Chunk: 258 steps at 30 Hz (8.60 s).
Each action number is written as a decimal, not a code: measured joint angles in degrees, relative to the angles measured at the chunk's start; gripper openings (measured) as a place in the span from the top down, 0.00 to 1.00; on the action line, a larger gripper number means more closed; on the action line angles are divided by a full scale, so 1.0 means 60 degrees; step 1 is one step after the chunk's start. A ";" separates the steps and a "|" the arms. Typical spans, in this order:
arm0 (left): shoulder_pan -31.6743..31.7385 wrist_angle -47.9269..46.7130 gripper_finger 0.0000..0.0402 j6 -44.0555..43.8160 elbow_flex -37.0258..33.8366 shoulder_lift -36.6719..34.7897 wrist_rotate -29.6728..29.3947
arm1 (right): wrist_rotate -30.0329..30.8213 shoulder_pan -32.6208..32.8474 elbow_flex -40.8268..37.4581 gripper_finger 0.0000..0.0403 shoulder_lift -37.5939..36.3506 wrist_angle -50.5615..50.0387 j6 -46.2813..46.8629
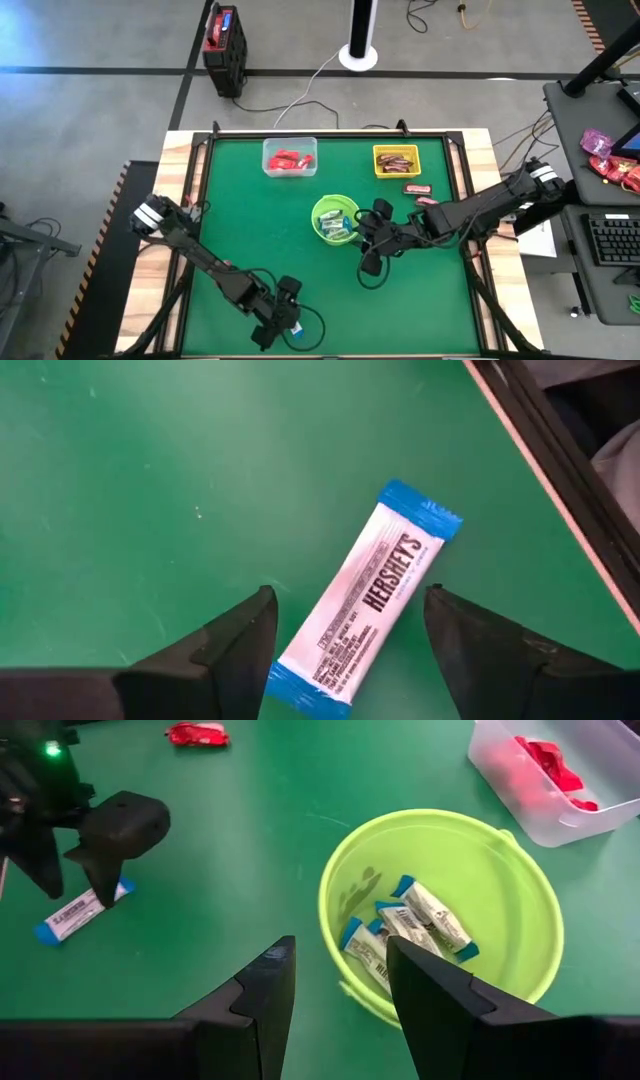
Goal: Sort candy by brand, put in halloween buckets
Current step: Put the white chocolate into the green bucket, then put the brown chocolate into the yellow bin, then put the red chocolate into the transparent bin
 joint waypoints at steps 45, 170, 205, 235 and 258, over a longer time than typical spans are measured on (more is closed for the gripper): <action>0.0025 -0.1787 0.99 0.1499 -0.0639 -0.2980 -0.2378 | 0.0087 0.0059 -0.0640 0.63 -0.0020 0.0036 0.0527; 0.1144 -0.3670 0.81 -0.3284 -0.0964 -0.7815 -0.4084 | 0.0607 -0.6879 -0.1316 0.89 -0.0946 -0.1190 -0.0253; 0.0787 -0.7824 0.76 -1.1331 -0.0938 -0.4523 0.0315 | -0.0702 -0.6749 -0.1226 0.52 -0.0668 -0.1376 0.0281; 0.0539 -0.6750 0.62 -1.2164 -0.3419 -0.2933 0.1998 | -0.0412 -0.4982 -0.1234 0.51 -0.0871 -0.1235 0.0679; 0.1521 -0.8453 0.97 -0.6514 0.0983 -0.3583 -0.4002 | -0.0411 -0.4986 -0.1234 0.52 -0.0871 -0.1232 0.0506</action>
